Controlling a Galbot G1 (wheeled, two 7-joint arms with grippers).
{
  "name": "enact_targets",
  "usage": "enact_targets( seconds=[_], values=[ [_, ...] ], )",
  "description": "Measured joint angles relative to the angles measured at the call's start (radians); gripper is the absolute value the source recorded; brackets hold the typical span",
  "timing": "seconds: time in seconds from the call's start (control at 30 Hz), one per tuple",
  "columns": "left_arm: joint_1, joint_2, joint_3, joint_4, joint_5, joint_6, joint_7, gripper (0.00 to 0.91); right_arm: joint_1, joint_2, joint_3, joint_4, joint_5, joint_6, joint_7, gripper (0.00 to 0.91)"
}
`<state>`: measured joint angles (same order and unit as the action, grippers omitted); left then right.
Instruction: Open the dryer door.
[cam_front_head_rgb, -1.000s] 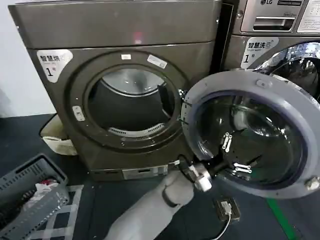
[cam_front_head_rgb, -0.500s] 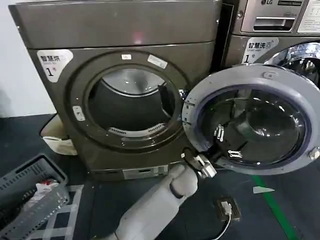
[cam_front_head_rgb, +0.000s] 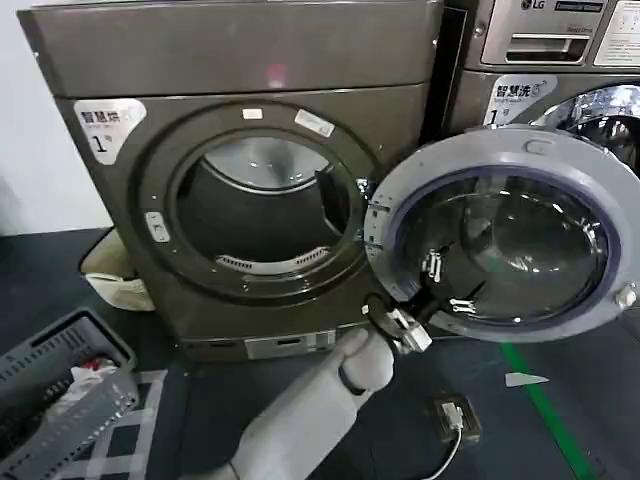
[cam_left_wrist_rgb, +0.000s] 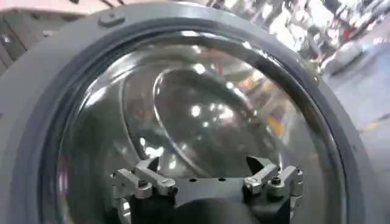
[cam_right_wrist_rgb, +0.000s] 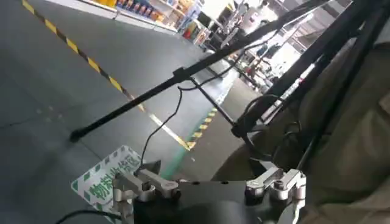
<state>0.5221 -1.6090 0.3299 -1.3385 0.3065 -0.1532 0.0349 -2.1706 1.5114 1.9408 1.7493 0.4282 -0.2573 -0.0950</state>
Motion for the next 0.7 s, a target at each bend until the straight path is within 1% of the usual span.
enact_targets(
  seconds=[0.07, 0.27, 0.47, 0.63, 0.7],
  values=[
    [-0.001, 0.0, 0.0, 0.003, 0.007, 0.01, 0.0, 0.907, 0.0, 0.0, -0.001, 0.0, 0.0, 0.0, -0.001, 0.907],
    [-0.011, 0.0, -0.001, 0.03, 0.035, 0.088, -0.026, 0.907, 0.0, 0.004, -0.004, 0.001, -0.001, 0.0, -0.004, 0.907],
    [-0.018, -0.001, -0.003, 0.041, 0.036, 0.125, -0.035, 0.907, 0.002, 0.006, -0.006, 0.003, -0.001, 0.001, -0.005, 0.907],
    [-0.019, -0.002, -0.005, 0.044, 0.029, 0.134, -0.041, 0.907, 0.004, 0.006, -0.009, 0.006, -0.002, 0.001, -0.005, 0.907],
    [-0.019, -0.001, -0.008, 0.047, 0.025, 0.118, -0.041, 0.907, 0.004, 0.007, -0.01, 0.006, -0.002, 0.001, -0.006, 0.907]
  ],
)
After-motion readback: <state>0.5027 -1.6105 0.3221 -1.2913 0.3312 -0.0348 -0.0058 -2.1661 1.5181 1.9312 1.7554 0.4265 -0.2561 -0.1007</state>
